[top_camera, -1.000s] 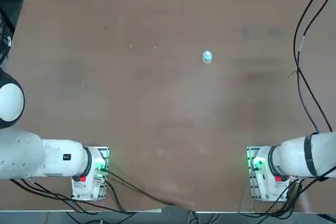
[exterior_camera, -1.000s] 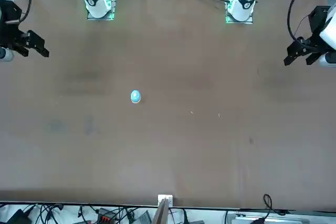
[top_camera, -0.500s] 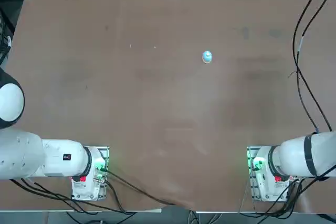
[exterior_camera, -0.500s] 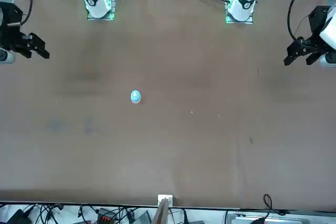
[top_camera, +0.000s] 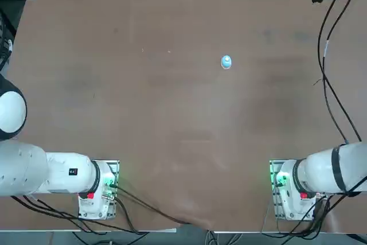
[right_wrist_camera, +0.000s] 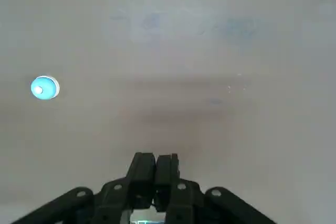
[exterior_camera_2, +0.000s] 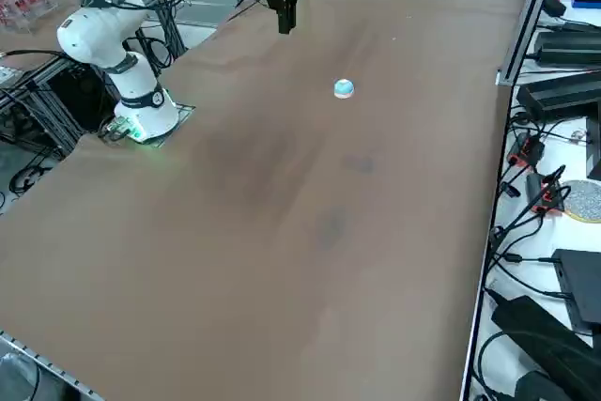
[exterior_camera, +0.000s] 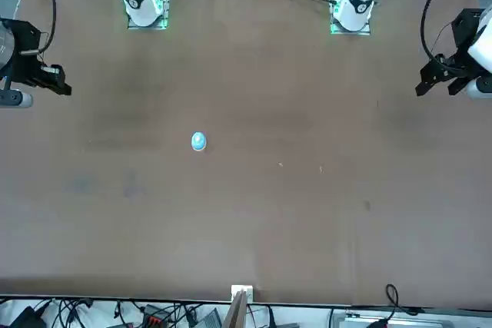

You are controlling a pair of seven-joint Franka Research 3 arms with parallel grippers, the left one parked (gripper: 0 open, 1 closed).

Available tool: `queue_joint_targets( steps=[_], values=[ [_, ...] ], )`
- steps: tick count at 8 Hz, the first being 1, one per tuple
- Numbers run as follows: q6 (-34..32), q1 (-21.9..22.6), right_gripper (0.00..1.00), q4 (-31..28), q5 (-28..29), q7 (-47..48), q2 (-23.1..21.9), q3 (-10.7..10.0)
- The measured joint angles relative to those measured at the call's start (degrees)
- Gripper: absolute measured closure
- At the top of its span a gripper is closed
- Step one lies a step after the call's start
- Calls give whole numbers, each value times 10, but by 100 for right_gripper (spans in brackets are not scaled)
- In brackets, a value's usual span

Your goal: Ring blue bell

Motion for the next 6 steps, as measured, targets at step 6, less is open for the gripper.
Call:
queue_joint_targets(
  steps=[6],
  values=[
    [12, 113, 99, -7, 19, 127, 47, 11]
  ],
)
